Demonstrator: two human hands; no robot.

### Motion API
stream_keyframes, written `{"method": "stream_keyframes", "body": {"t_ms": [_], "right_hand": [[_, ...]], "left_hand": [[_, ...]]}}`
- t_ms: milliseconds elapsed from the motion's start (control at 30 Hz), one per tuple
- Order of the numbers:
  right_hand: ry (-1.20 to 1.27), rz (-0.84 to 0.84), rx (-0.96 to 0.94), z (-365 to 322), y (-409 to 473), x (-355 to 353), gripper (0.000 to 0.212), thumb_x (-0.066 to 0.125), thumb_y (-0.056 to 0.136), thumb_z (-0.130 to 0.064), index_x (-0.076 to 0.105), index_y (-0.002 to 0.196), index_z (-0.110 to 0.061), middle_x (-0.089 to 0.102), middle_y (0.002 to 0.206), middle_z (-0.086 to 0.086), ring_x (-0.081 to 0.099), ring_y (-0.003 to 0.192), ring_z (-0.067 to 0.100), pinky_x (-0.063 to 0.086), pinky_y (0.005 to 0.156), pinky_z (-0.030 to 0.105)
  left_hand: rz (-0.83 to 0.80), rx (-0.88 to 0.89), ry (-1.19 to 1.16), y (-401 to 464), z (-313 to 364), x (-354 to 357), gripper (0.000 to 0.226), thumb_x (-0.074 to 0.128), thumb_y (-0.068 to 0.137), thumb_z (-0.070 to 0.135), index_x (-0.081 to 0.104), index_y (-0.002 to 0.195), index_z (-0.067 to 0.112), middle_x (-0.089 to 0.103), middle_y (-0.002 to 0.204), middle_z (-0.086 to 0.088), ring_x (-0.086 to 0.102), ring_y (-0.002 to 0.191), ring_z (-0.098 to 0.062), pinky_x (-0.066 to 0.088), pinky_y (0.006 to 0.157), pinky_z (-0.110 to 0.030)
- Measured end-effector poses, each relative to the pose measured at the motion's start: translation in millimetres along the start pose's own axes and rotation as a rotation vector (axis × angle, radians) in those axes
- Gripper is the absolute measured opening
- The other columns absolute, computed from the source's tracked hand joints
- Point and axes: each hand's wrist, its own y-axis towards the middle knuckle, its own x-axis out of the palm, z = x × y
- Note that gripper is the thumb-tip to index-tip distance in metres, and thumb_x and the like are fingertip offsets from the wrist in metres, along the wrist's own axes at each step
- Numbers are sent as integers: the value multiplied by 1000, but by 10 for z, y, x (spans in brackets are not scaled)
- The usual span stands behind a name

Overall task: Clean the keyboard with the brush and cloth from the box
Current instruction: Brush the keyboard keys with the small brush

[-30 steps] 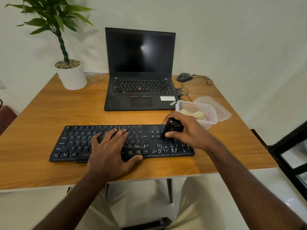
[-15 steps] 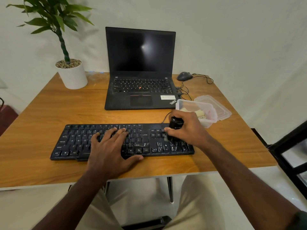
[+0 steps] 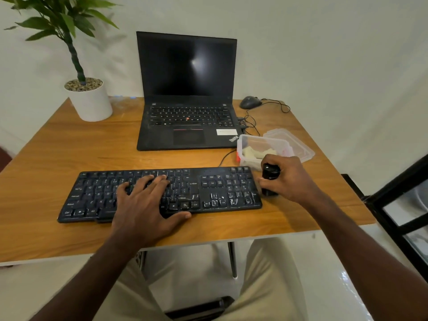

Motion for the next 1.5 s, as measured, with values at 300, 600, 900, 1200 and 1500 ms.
{"method": "stream_keyframes", "body": {"t_ms": [300, 600, 900, 1200, 1500], "right_hand": [[227, 82, -99, -424, 169, 424, 27, 85, 78, -15, 60, 81, -22, 59, 70, -7, 57, 64, 5, 48, 59, 20], [230, 14, -144, -701, 325, 643, 25, 84, 81, -20, 59, 86, -25, 59, 74, -12, 60, 68, 3, 47, 60, 15], [12, 38, -142, -372, 166, 361, 22, 84, 79, -17, 63, 84, -15, 63, 70, -4, 61, 66, 14, 52, 57, 31], [-361, -67, -177, -511, 199, 221, 25, 81, 77, -25, 65, 95, -19, 70, 80, 2, 64, 74, 21, 52, 63, 33], [-521, 31, -41, -770, 371, 125, 28, 80, 80, -33, 67, 104, -27, 71, 92, 1, 64, 87, 22, 48, 70, 29]], "left_hand": [[-13, -13, 11, 7, 10, -5, 110, 22, 70, 98, 52, 140, 18, 55, 144, -4, 44, 136, -25, 26, 110, -60], [-8, -15, 8, -12, 17, -19, 110, 20, 70, 99, 50, 141, 20, 54, 146, -2, 42, 138, -23, 23, 112, -58], [7, 4, -6, -18, 5, -4, 106, 22, 73, 96, 52, 139, 19, 55, 145, -3, 45, 137, -25, 25, 111, -59], [10, -1, -9, -12, 19, 4, 105, 24, 73, 96, 50, 141, 20, 54, 146, -2, 43, 138, -24, 25, 112, -60], [14, -45, -48, -52, 188, -26, 103, 33, 71, 94, 43, 145, 23, 45, 153, 2, 33, 144, -21, 15, 115, -62]]}}
